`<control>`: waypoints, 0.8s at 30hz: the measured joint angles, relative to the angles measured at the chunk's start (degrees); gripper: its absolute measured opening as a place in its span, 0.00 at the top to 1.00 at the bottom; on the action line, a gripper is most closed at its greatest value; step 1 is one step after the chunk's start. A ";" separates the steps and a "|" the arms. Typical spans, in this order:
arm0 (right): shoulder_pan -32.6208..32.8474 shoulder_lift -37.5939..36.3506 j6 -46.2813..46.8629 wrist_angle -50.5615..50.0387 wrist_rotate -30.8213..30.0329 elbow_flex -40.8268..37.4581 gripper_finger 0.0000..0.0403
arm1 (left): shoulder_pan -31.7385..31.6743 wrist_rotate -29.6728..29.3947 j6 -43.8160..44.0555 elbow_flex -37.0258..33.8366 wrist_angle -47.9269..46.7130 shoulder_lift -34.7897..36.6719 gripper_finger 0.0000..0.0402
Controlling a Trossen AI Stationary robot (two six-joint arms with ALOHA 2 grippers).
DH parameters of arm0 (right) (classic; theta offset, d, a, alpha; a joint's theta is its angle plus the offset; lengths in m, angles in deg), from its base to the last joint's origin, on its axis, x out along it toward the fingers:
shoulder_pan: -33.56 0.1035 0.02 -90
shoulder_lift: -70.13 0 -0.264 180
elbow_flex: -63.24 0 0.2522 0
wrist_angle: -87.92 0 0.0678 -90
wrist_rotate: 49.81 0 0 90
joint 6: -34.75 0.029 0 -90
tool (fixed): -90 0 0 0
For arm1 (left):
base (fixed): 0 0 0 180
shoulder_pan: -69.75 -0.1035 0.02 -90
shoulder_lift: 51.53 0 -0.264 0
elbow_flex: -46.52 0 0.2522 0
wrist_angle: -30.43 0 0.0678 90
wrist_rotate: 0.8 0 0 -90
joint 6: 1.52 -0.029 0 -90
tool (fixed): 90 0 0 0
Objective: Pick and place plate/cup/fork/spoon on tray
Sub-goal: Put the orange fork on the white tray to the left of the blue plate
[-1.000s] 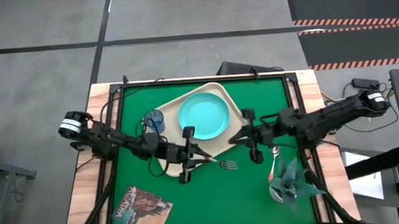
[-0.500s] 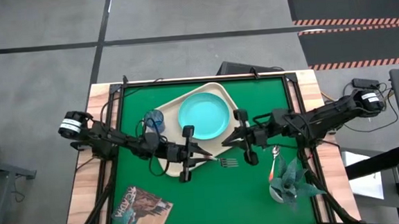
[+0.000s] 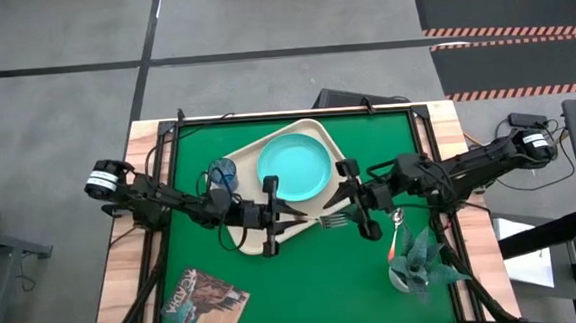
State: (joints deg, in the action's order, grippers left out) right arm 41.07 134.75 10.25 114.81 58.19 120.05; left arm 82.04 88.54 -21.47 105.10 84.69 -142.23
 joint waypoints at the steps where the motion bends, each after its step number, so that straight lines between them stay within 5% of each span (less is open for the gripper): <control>1: 0.00 0.13 0.03 0.32 0.00 0.02 0.66 | -0.14 -0.38 0.00 0.02 0.00 0.00 0.92; 14: -0.02 7.23 -1.28 0.78 -1.51 5.22 0.60 | -1.72 -1.31 0.00 0.00 -0.04 0.00 0.92; 24: -0.02 6.98 -2.11 0.70 -1.29 6.10 0.69 | -1.72 -1.25 0.00 -0.15 -1.50 0.00 0.92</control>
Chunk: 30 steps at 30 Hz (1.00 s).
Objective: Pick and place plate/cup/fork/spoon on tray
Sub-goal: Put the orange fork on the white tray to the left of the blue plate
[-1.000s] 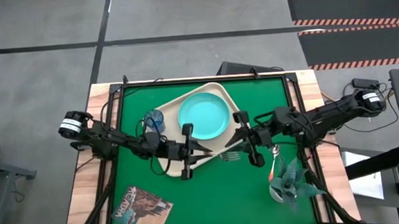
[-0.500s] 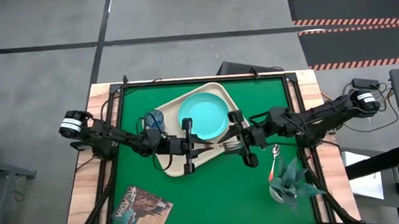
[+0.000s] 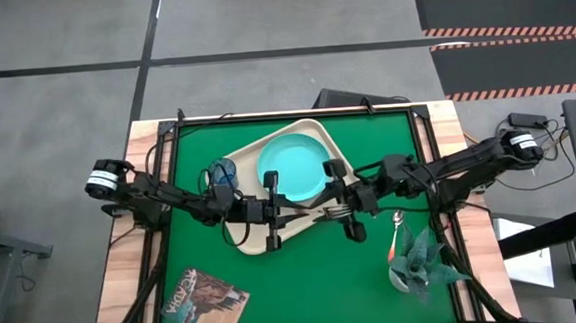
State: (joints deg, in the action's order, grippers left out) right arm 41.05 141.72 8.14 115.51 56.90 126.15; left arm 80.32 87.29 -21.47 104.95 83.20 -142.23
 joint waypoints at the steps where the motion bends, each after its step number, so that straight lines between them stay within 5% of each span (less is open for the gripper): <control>1: 0.00 -0.26 0.02 -0.20 0.00 0.00 0.71 | 0.00 0.00 0.00 0.00 -0.03 0.00 0.92; 23: 0.00 -1.75 -0.42 -4.33 0.00 -0.02 0.96 | 0.00 0.07 0.00 -0.07 -0.30 0.00 0.92; 30: 0.00 -1.78 -0.13 -4.58 -0.20 -0.03 0.96 | 0.00 0.07 0.00 -0.07 -0.32 0.00 0.92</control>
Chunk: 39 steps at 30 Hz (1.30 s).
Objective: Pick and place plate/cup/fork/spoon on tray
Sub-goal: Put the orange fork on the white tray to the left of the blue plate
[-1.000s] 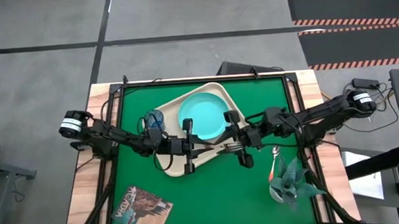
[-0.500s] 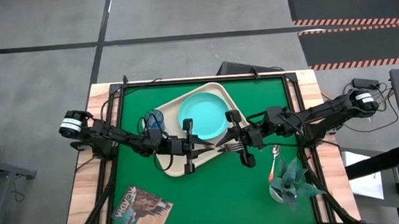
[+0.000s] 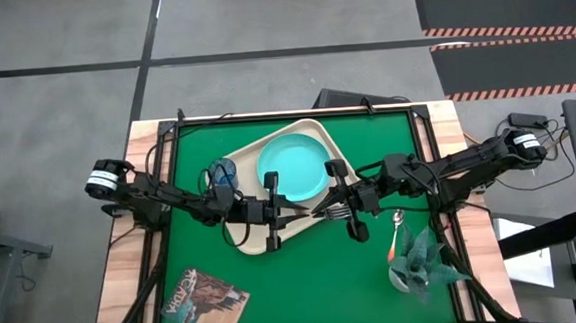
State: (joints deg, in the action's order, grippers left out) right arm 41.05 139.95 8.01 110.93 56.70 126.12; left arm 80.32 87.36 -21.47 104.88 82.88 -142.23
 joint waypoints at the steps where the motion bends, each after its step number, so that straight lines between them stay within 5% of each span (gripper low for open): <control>1: 0.00 0.00 0.05 0.00 0.00 -0.02 0.96 | 0.00 0.00 0.00 0.00 0.02 0.00 0.92; 19: 0.00 -0.04 2.65 -4.01 -2.58 1.55 0.97 | 0.00 -0.06 -0.31 0.00 -4.97 1.68 0.69; 28: -0.02 0.63 8.23 -29.89 -13.10 14.97 0.97 | 0.02 -7.62 -0.48 0.00 -29.45 17.14 0.67; 39: -0.04 10.95 31.42 -58.53 -26.41 36.98 0.97 | 0.02 -22.79 0.05 0.00 -56.37 34.82 0.67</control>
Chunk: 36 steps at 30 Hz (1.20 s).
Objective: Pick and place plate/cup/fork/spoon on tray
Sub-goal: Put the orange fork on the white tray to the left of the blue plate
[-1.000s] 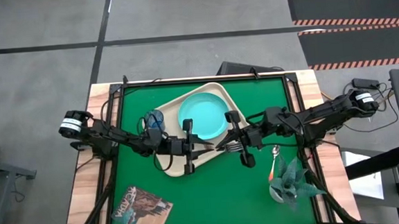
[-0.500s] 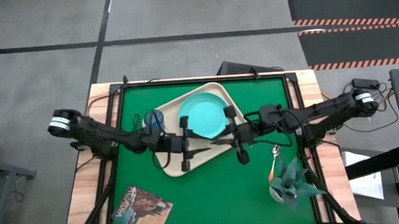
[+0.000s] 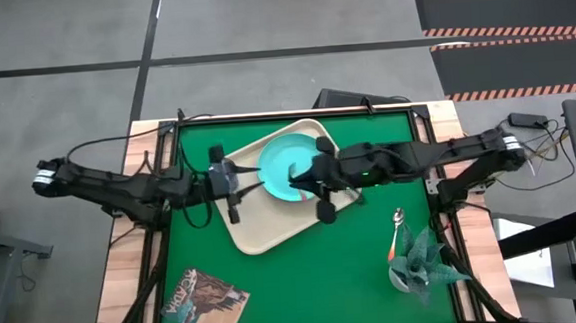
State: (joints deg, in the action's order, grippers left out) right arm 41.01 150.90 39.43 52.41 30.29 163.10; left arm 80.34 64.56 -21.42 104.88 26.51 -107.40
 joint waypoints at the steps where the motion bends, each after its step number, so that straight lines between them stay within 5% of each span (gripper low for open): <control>1: -0.26 1.71 1.67 -2.51 -0.64 2.43 0.97 | -0.03 -0.38 0.02 0.00 -1.22 0.46 0.67; 9: -3.00 15.43 14.74 -22.52 -0.24 20.87 0.97 | 0.02 -6.85 -0.98 0.00 -7.22 2.68 0.67; 18: -3.87 26.80 25.86 -40.64 0.16 36.24 0.97 | 0.02 -32.30 -3.31 0.00 -9.49 6.25 0.67; 23: -6.34 31.25 32.66 -44.40 6.17 40.01 0.97 | 0.02 -41.46 -3.58 0.00 -10.43 7.77 0.67; 30: -10.35 38.01 39.43 -45.83 12.90 43.82 0.97 | 0.04 -42.62 -3.52 0.00 -10.46 10.56 0.67; 36: -12.80 44.07 42.32 -45.63 17.00 47.75 0.97 | 0.07 -55.86 -4.91 0.00 -10.38 12.62 0.67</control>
State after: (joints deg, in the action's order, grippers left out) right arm 28.20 194.97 81.75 6.78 47.29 210.85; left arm 80.40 8.70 -26.33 104.88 16.13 -94.78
